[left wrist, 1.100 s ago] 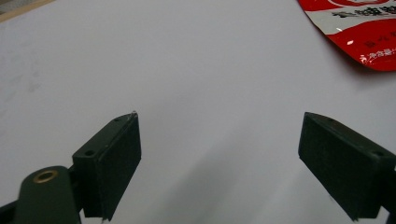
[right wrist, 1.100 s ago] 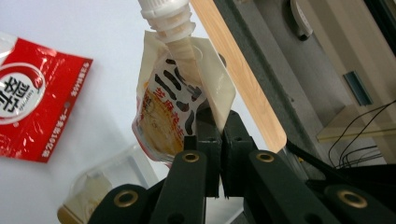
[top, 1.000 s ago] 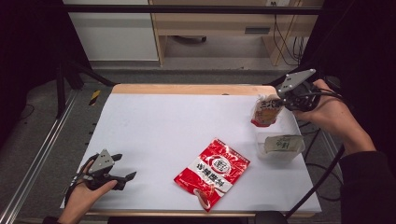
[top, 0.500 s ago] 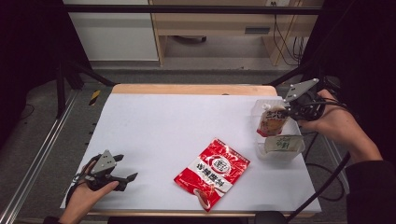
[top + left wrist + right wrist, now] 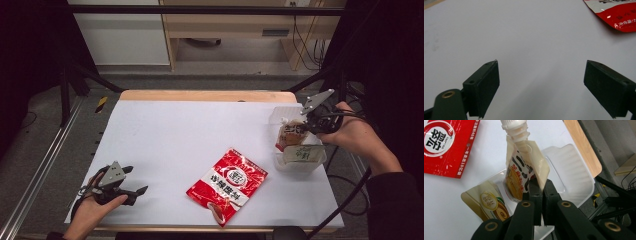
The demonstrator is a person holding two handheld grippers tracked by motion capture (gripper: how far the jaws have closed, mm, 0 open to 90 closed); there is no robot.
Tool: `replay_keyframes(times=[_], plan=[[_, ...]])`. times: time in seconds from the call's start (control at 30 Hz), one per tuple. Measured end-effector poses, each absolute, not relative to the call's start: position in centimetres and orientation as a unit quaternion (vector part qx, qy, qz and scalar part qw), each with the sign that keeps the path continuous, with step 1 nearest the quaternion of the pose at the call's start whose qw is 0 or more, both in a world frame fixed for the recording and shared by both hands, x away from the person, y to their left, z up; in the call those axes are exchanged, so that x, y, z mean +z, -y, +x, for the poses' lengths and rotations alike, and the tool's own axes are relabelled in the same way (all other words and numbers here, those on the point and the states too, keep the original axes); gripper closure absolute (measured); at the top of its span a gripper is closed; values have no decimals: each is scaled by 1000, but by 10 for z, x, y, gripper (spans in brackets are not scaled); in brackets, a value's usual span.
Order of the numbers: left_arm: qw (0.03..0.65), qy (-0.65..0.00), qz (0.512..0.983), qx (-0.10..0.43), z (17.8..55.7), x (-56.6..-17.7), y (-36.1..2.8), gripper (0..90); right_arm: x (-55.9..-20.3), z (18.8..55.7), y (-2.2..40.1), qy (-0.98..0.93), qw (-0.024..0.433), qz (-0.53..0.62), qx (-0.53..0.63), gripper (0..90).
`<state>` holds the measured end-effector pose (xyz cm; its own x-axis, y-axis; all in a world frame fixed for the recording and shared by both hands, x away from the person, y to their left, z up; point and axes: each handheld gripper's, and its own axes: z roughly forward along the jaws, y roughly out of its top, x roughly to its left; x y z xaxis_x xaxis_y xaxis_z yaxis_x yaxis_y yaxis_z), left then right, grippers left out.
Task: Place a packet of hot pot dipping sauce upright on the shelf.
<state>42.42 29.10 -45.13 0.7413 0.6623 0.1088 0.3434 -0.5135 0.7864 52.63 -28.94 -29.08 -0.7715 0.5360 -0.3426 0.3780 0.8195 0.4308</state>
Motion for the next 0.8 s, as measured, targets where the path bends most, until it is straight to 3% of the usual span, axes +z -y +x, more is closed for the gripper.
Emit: replay_keyframes(times=[0.53,0.8], plan=[[392,-297,847,201,424,-452,-291,130,-325,538,288,-933,192,261,154,874],[392,-296,848,201,424,-452,-291,130,-313,529,290,-918,210,270,202,696]])
